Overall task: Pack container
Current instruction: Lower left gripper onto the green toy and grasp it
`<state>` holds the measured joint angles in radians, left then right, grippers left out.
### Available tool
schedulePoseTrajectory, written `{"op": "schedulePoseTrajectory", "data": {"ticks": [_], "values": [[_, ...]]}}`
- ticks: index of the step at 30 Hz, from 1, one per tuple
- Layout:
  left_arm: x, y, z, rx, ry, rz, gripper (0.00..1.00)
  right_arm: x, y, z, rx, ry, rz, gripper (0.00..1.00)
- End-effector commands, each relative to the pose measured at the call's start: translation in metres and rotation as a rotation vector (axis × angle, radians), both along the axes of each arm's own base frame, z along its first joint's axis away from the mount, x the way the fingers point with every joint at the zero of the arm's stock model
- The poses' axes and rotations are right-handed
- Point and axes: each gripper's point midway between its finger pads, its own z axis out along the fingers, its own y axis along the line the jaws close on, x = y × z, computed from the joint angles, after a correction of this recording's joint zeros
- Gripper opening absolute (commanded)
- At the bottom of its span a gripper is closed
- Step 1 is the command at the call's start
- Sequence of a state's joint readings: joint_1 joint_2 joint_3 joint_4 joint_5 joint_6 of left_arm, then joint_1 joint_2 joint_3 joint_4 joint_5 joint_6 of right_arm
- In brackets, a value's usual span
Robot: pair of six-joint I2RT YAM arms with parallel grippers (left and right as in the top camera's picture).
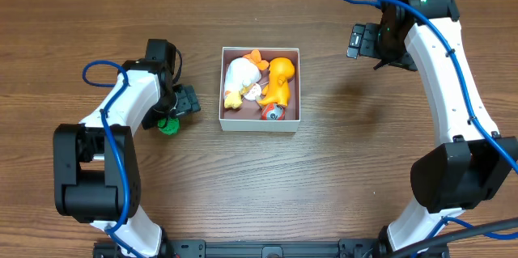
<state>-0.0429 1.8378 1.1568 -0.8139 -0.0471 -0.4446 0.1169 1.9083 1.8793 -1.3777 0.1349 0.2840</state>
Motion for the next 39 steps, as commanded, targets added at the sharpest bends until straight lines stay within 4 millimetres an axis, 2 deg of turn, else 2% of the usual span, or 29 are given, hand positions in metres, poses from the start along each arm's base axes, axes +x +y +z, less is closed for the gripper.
{"op": "schedulePoseTrajectory", "data": {"ticks": [1,28,39], "values": [[-0.007,0.002,-0.012,-0.013,0.033,0.007,0.95,0.003,-0.001,0.016,-0.001,-0.049,0.001,1.00],[-0.015,0.003,-0.029,-0.010,0.026,0.007,0.94,0.003,-0.001,0.016,-0.001,-0.049,0.001,1.00],[-0.017,0.003,-0.029,-0.010,0.031,0.007,0.68,0.003,-0.001,0.016,-0.001,-0.049,0.001,1.00]]}}
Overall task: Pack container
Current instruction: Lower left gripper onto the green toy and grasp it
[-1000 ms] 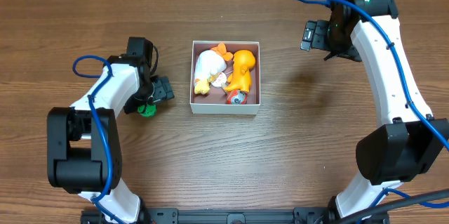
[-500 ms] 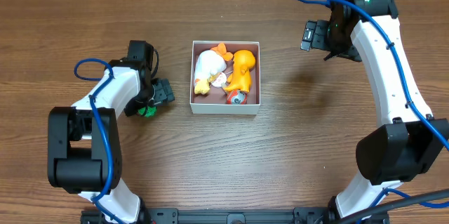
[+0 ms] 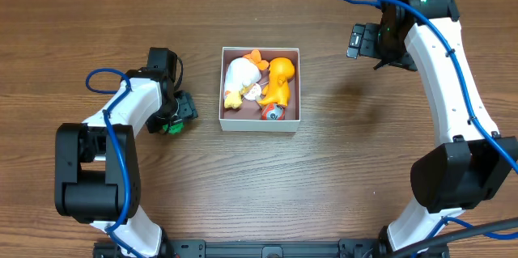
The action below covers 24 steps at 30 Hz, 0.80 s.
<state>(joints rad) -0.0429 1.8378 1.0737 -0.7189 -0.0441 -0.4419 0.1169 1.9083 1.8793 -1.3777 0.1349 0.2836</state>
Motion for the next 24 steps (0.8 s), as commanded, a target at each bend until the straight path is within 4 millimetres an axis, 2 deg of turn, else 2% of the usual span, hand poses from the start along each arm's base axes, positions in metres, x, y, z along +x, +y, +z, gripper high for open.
{"op": "schedulePoseTrajectory", "data": {"ticks": [1,9,12,14,24], "values": [[-0.010,0.003,-0.011,-0.006,0.043,0.010,0.68,0.003,-0.001,0.016,-0.001,-0.049,0.001,1.00],[-0.009,0.003,-0.009,-0.006,0.045,0.010,0.66,0.003,-0.001,0.016,-0.001,-0.049,0.000,1.00],[-0.006,0.003,-0.005,-0.007,0.045,0.010,0.62,0.003,-0.001,0.016,-0.001,-0.049,0.001,1.00],[-0.004,0.003,0.000,-0.006,0.046,0.009,0.58,0.003,-0.001,0.016,-0.001,-0.049,0.000,1.00],[0.014,0.002,0.032,-0.006,0.033,-0.009,0.59,0.003,-0.001,0.016,-0.001,-0.049,0.000,1.00]]}}
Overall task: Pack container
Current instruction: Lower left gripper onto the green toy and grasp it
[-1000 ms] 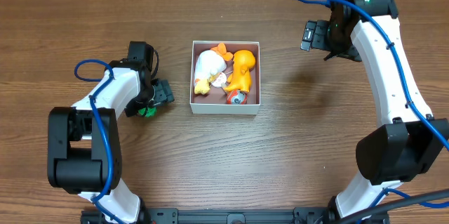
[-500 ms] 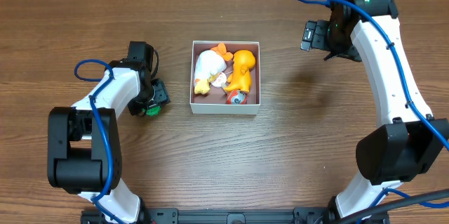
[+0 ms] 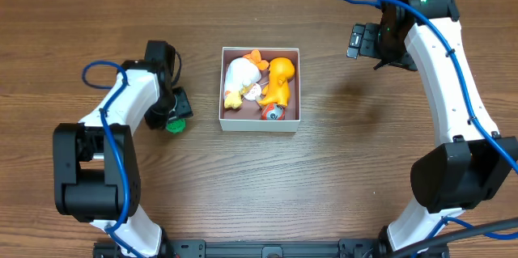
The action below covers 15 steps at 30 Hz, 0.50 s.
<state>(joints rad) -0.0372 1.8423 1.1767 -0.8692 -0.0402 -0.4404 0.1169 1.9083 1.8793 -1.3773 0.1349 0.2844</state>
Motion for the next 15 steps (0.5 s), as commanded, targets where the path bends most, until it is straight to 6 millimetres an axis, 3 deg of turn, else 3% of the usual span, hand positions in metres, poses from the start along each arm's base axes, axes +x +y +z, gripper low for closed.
{"op": "schedulePoseTrajectory", "data": {"ticks": [1,9,15], "values": [[0.016,0.001,0.014,-0.004,-0.021,-0.013,0.59,0.003,-0.001,0.016,-0.001,-0.049,0.001,1.00],[0.026,0.000,0.034,-0.005,-0.033,-0.014,0.61,0.003,-0.001,0.016,-0.001,-0.049,0.001,1.00],[0.015,-0.009,0.024,-0.055,0.001,-0.016,0.96,0.003,-0.001,0.016,-0.001,-0.049,0.001,1.00]]}}
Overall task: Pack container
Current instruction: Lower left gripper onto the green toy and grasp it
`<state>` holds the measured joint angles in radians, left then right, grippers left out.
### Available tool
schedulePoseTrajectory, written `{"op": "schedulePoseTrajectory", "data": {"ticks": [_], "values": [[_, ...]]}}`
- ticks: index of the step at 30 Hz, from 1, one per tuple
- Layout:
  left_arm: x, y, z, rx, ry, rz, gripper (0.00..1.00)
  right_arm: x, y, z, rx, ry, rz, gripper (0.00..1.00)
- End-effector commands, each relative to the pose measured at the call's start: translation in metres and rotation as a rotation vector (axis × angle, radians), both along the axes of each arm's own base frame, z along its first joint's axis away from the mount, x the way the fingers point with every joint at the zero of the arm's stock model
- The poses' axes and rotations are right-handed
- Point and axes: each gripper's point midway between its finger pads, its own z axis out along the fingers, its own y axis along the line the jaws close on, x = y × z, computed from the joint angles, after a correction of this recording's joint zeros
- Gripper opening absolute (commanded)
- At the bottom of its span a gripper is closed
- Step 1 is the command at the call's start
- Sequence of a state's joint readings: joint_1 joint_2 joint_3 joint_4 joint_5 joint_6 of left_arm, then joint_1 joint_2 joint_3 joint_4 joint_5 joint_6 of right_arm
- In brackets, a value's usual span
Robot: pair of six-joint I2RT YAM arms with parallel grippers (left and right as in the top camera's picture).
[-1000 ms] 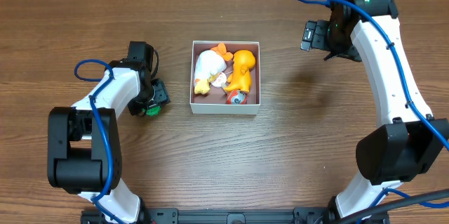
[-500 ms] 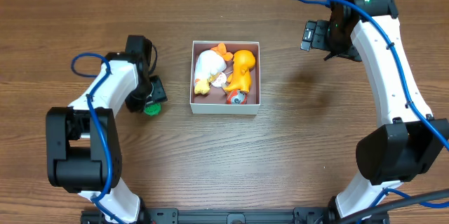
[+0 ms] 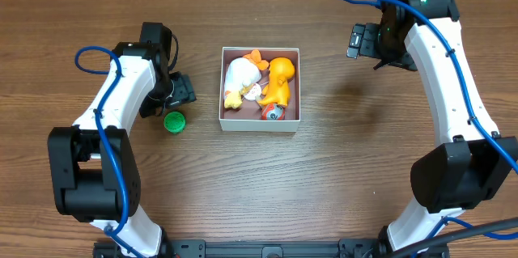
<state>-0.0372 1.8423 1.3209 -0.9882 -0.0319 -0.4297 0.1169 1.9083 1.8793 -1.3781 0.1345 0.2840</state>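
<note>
In the overhead view, a white square container (image 3: 260,126) sits mid-table. It holds a white and yellow plush bird (image 3: 240,78), an orange duck (image 3: 281,78) and a small red and blue toy (image 3: 272,112). A small round green toy (image 3: 174,121) lies on the table to the container's left. My left gripper (image 3: 184,93) hangs just beyond the green toy, apart from it, and its jaws are too dark to read. My right gripper (image 3: 357,41) is held high at the far right, away from the container, and its jaws are also unreadable.
Brown wooden table (image 3: 340,177) all around. Blue cables loop off both arms. The arm bases stand at the near left and near right corners.
My left gripper has drawn back from over the green toy toward the far side. The toy now lies fully uncovered on the table. The right arm is unchanged.
My left gripper stood over the green toy left of the container at each earlier moment, shifting slightly, and the toy ended up a little further right. Now the gripper is clear of it and the toy rests on the table. The container's contents and the right arm stayed the same.
</note>
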Motion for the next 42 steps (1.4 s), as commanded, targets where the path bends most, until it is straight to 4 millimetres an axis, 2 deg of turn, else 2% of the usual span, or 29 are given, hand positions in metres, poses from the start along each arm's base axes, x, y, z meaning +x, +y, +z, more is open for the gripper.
{"op": "schedulePoseTrajectory", "data": {"ticks": [1,10,34,36,38,42], "values": [[-0.005,-0.007,-0.014,-0.051,0.025,-0.006,0.99,0.003,-0.001,0.016,-0.002,-0.049,0.001,1.00],[-0.013,-0.007,-0.039,-0.050,0.014,-0.002,1.00,0.003,-0.001,0.016,-0.002,-0.049,0.001,1.00],[-0.027,-0.006,-0.067,-0.051,0.007,0.006,0.95,0.003,-0.001,0.016,-0.002,-0.049,0.001,1.00],[-0.025,-0.006,-0.067,-0.051,0.001,0.005,0.92,0.003,-0.001,0.016,-0.002,-0.049,0.001,1.00],[-0.024,-0.006,-0.067,-0.051,-0.004,0.005,0.82,0.003,-0.001,0.016,-0.002,-0.049,0.001,1.00],[-0.024,-0.007,-0.067,-0.051,-0.004,0.005,0.68,0.003,-0.001,0.016,-0.002,-0.049,0.001,1.00]]}}
